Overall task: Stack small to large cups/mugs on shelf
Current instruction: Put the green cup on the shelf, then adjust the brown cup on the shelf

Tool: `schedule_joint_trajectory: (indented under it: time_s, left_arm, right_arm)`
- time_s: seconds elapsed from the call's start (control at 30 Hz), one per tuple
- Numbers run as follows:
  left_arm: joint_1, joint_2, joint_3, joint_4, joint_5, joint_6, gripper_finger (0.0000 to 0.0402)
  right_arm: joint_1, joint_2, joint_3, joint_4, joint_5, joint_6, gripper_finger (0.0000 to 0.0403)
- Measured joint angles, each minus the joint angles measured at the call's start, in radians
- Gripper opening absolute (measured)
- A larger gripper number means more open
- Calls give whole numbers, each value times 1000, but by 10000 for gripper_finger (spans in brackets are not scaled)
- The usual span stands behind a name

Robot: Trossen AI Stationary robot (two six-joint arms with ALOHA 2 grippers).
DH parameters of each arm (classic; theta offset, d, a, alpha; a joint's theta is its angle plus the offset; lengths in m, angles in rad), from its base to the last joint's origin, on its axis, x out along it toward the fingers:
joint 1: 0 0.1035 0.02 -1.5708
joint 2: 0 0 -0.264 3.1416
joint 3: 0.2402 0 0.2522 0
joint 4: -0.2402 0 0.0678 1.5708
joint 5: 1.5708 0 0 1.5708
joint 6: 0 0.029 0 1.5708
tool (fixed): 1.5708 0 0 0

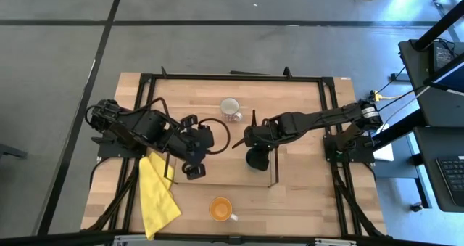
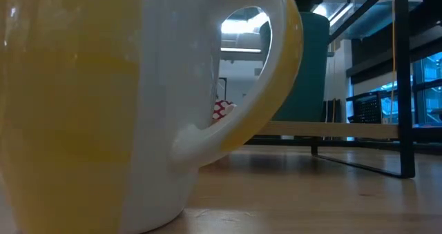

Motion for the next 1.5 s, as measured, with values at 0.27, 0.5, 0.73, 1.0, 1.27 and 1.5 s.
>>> schedule_joint_trajectory:
  time_s: [0.27, 0.5, 0.73, 1.0, 1.27, 1.5]
  left_arm:
    - [13, 0, 0, 53, 12, 55, 47]
    - [51, 0, -8, 39, 29, 76, 47]
    - [94, 3, -128, -117, 83, 38, 47]
    - [107, -127, -207, -106, 77, 78, 47]
    - [172, -400, -459, -107, 108, -67, 77]
    - [151, -447, -628, -59, 214, -77, 96]
  right_arm:
    - [0, 0, 79, -59, 66, -71, 135]
    - [0, 0, 224, -70, 152, -102, 137]
    - [-24, -1, 380, -70, 175, -107, 88]
    - [-60, -1, 426, -96, 176, -89, 80]
    - [-101, -5, 426, -137, 184, -104, 176]
    - [-174, -7, 426, -136, 186, -123, 232]
